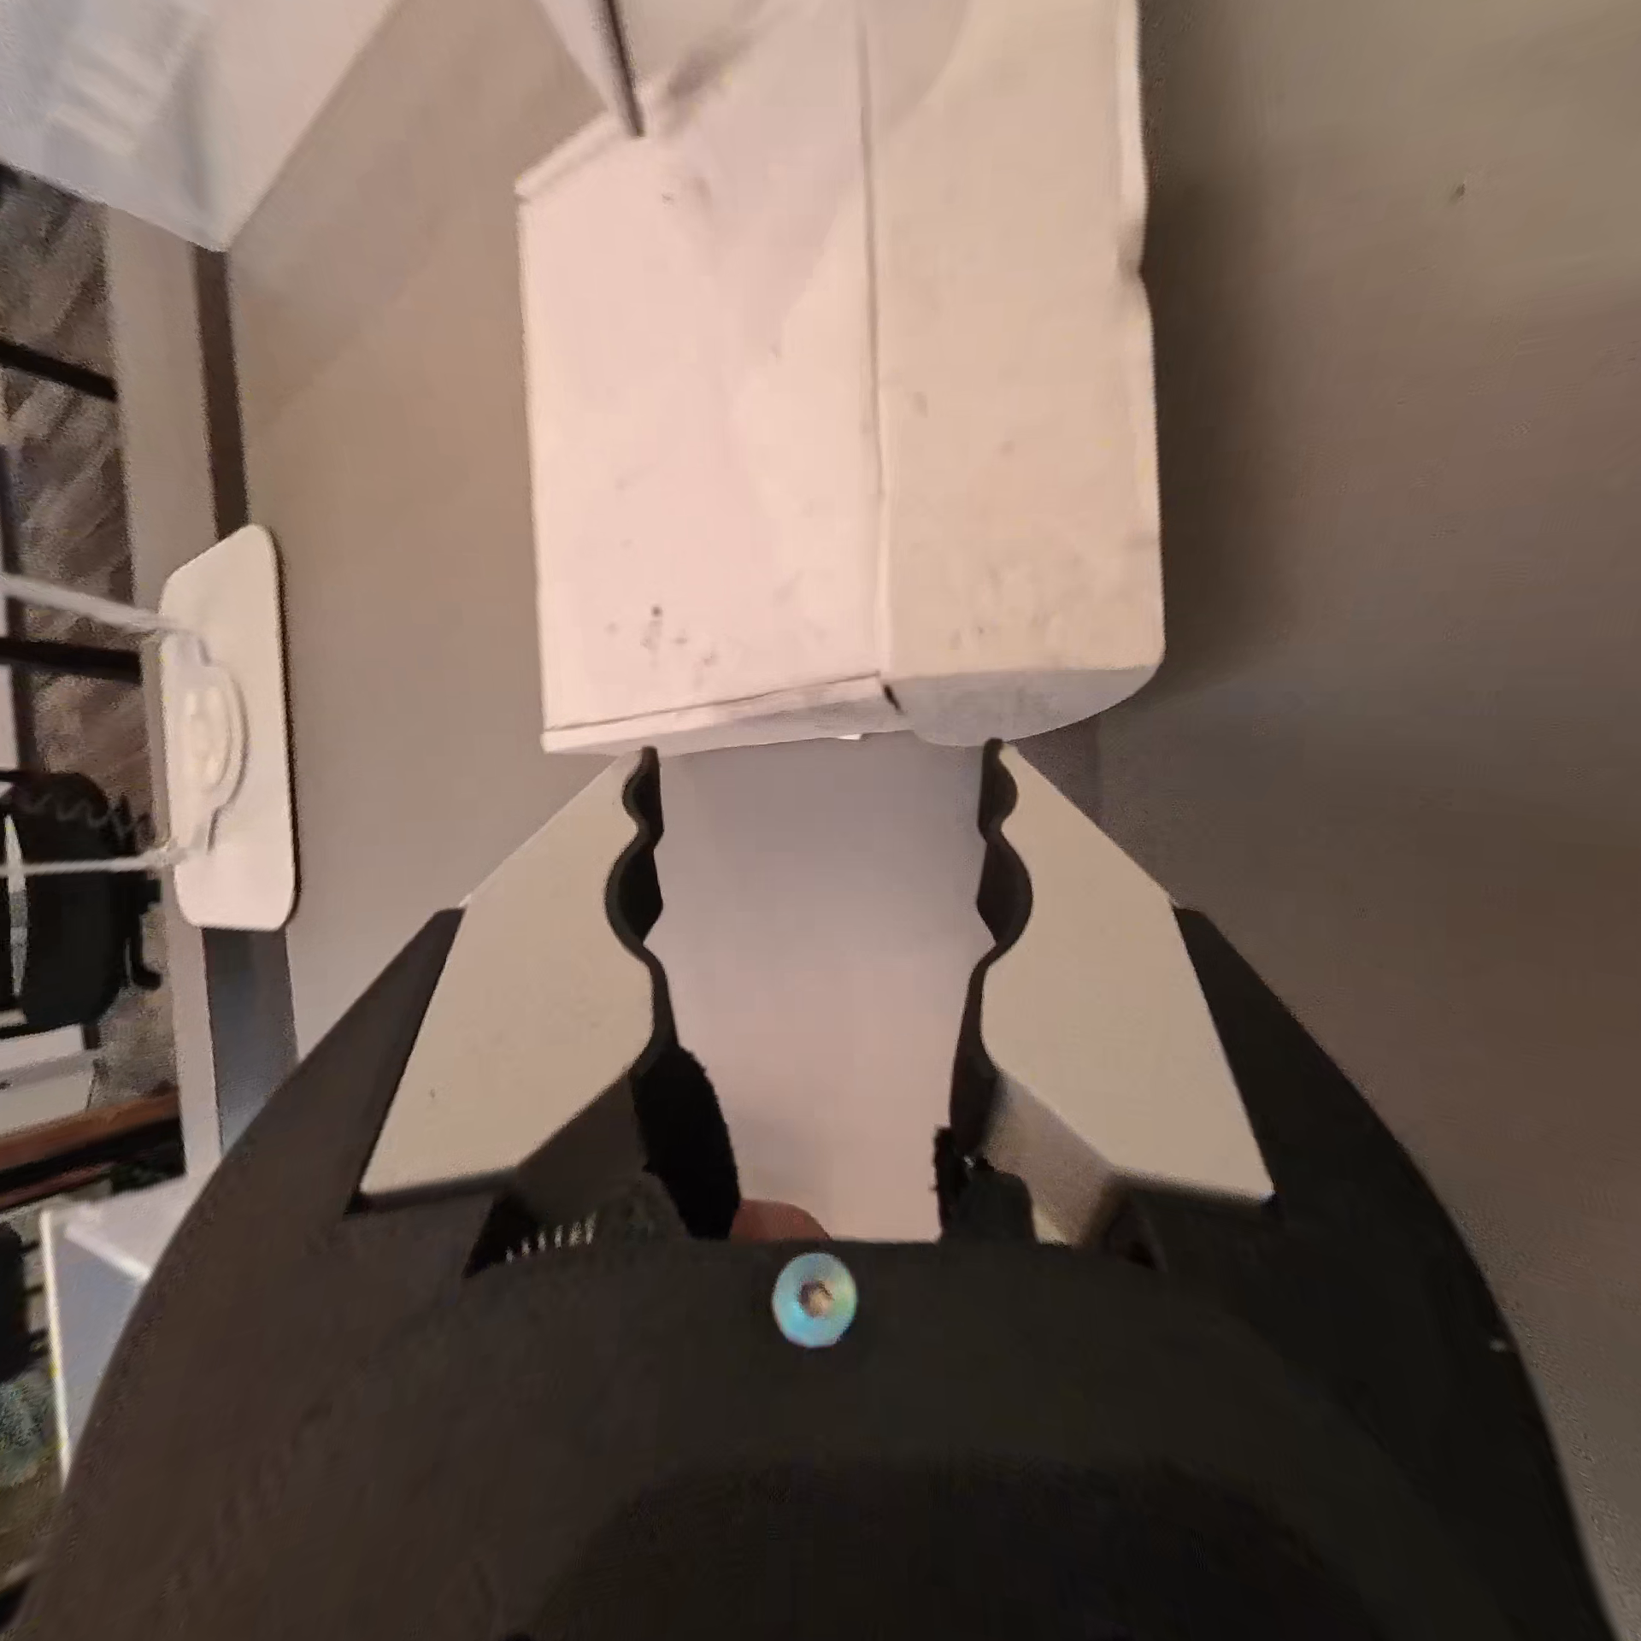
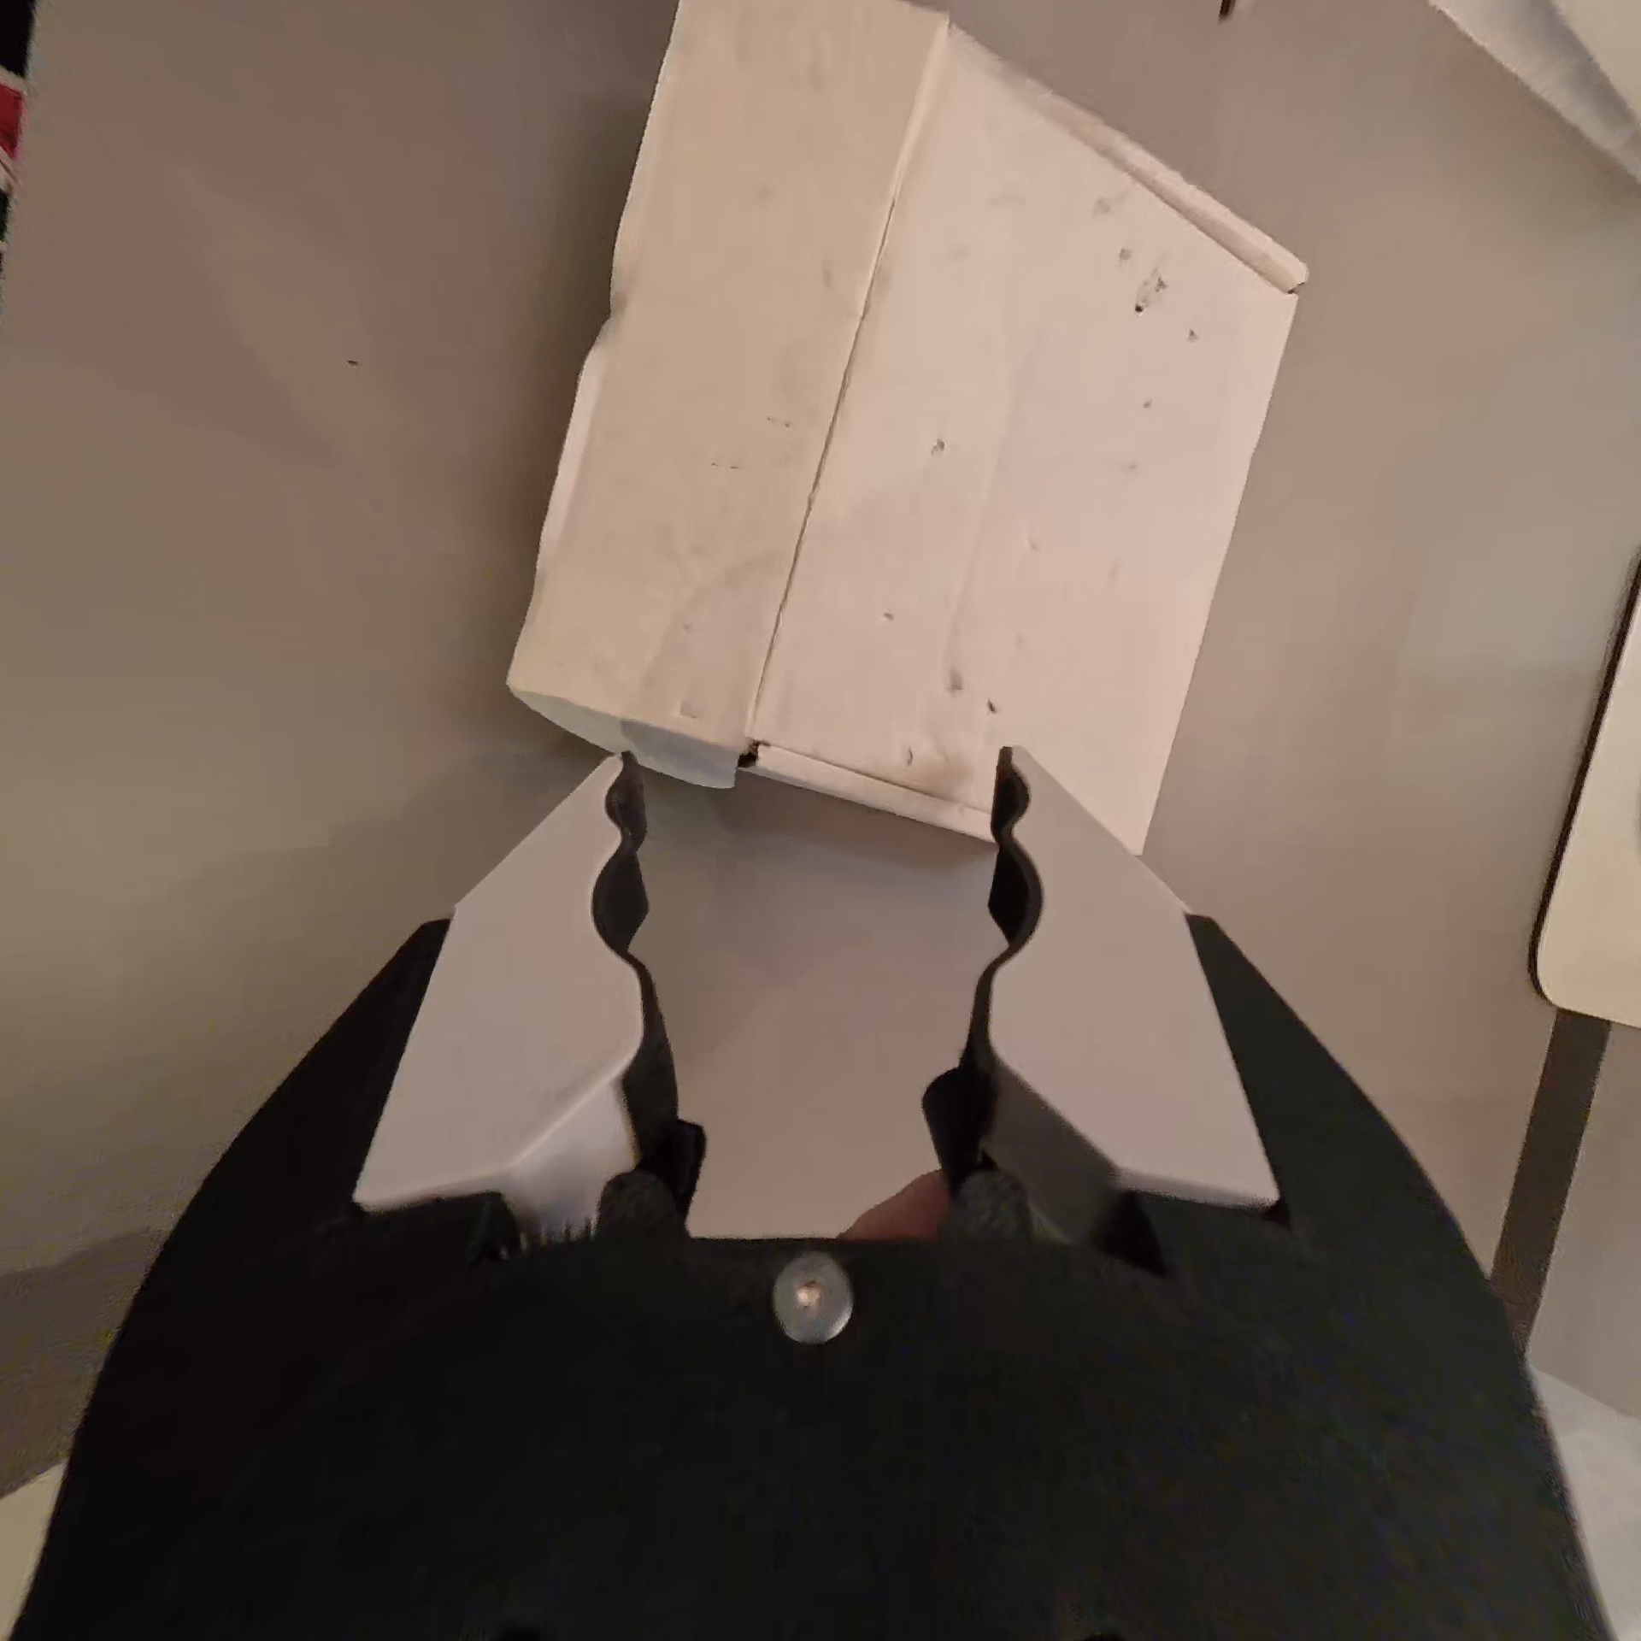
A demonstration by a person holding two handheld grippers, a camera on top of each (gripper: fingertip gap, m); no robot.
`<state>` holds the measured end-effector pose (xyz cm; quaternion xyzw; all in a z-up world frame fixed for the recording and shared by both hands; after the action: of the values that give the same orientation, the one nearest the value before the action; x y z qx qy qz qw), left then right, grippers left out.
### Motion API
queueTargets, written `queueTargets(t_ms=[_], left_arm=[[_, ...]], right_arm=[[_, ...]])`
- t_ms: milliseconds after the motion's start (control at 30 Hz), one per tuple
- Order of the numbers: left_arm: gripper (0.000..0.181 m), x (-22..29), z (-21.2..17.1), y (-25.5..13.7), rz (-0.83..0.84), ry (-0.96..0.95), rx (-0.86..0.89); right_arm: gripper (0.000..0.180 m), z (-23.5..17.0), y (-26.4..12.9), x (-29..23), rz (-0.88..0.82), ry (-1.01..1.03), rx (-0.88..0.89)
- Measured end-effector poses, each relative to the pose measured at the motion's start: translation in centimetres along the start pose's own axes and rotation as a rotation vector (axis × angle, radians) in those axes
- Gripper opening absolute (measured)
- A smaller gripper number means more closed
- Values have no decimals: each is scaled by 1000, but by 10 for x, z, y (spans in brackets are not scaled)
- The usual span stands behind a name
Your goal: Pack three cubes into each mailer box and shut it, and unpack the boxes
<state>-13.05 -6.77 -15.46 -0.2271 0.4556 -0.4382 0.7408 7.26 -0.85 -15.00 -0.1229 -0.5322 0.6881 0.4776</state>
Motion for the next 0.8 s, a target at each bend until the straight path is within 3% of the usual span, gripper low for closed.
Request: queueTargets(t_ms=[267, 500, 600, 800], left_arm=[[77, 2, 4, 17, -27, 17, 12], [81, 4, 7, 17, -98, -101, 69], [80, 2, 5, 21, -55, -11, 16], [84, 3, 3, 20, -73, -3, 33]], right_arm=[[80, -4, 8, 0, -26, 9, 28], [80, -4, 7, 1, 31, 65, 73], [79, -3, 8, 2, 10, 36, 52], [77, -2, 11, 0, -44, -19, 0]])
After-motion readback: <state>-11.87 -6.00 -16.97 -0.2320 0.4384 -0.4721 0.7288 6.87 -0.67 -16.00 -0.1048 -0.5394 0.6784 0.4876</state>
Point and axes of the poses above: each gripper's, where its closed fingertips meet, y out along the fingers, z out of its top, x = y × z across the jaws, the point moved 6 cm from there along -y, back along the fingers, and after that the axes turned 4 degrees about -y, right-handed, at the moved point
